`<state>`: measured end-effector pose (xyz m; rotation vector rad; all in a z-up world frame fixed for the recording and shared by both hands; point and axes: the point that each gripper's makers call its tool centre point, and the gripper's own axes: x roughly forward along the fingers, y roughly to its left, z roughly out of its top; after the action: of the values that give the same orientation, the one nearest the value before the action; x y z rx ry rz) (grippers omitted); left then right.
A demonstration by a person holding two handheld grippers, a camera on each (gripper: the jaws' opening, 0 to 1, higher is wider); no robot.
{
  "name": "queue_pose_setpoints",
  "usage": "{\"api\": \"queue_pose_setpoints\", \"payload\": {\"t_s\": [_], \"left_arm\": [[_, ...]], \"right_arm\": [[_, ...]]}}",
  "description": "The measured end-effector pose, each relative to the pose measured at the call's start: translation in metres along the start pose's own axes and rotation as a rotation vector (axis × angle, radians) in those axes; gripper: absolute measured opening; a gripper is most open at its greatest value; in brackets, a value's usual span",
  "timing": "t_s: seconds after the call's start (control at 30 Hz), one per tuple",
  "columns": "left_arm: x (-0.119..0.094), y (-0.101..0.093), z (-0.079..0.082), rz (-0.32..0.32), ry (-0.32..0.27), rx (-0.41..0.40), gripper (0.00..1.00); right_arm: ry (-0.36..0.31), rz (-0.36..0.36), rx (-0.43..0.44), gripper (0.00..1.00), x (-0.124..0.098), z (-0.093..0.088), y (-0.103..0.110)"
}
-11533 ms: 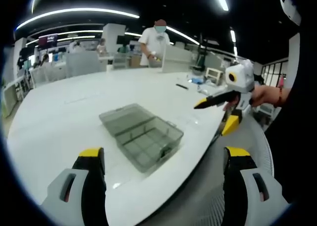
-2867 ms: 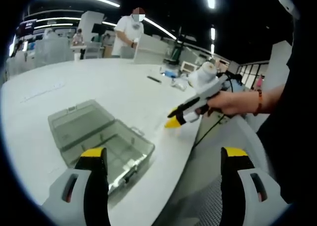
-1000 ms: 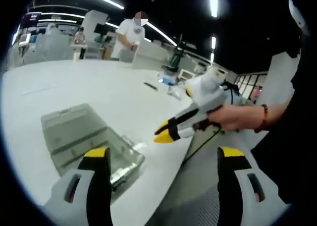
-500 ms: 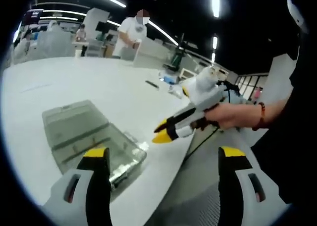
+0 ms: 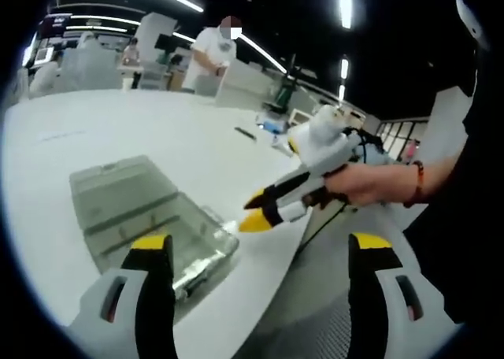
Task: Insert the divider into the dual guide fixture by aligning both edges with the guide slots and pushing it downward to the bottom, including one-sided entry, uneven engagement, binding, and posture correction.
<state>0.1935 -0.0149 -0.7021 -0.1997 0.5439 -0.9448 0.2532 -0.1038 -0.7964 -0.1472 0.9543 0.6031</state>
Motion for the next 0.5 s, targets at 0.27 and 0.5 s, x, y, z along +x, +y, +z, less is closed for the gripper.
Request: {"api": "queue_pose_setpoints", "payload": {"t_s": [0.27,0.5], "left_arm": [[-0.002,0.0,-0.002,0.006,-0.009,-0.015,0.91],[-0.005,0.005,-0.002,0.022,-0.01,-0.023,0.91]], "right_arm": [[0.023,0.005,-0.01,0.39,0.009,-0.002,0.004],[0.048,0.003,-0.019,0.41,0.014,-0.005,0.005]]}}
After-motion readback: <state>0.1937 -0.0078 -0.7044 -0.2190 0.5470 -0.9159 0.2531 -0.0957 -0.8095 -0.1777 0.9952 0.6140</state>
